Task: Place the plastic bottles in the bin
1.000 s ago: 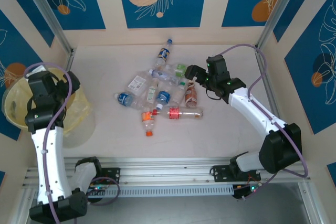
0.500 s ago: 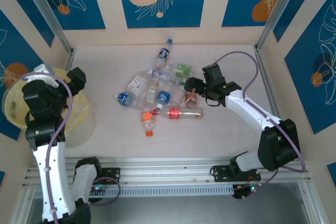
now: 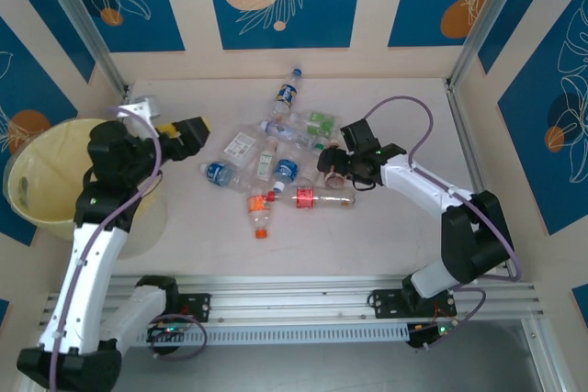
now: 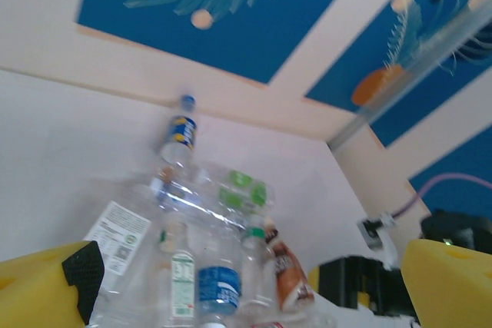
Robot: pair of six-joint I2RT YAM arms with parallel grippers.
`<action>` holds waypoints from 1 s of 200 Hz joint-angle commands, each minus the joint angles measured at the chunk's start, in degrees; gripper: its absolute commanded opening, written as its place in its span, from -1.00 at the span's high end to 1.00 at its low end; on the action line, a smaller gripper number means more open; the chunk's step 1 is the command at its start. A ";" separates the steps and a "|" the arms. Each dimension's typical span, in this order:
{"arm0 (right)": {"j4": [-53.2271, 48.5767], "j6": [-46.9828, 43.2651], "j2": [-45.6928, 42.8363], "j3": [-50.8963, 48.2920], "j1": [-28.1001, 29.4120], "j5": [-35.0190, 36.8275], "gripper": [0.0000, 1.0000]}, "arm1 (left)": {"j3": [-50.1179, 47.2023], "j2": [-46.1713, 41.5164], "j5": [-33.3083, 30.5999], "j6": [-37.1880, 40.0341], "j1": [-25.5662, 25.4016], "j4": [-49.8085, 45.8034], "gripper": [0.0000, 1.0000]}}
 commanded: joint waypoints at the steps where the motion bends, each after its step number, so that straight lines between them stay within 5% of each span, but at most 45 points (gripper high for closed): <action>1: -1.49 -0.60 1.97 1.22 0.60 0.88 -0.89 | 1.96 3.38 -2.38 2.14 -3.86 2.75 -0.99; 53: -4.06 -0.87 7.57 4.32 1.10 2.24 -0.74 | 4.80 10.17 -3.39 4.25 -10.05 3.34 -0.99; 81: -4.45 -1.52 10.82 5.33 1.24 2.71 -0.54 | 6.29 12.18 -5.00 5.68 -10.57 0.57 -1.00; 161: -4.90 -4.47 19.26 10.10 1.18 6.14 -0.54 | 4.75 12.04 -7.15 5.79 -10.63 1.35 -1.00; 200: -3.12 -6.54 19.42 9.41 1.18 6.55 -0.38 | 3.29 12.02 -5.69 5.03 -10.72 3.20 -0.99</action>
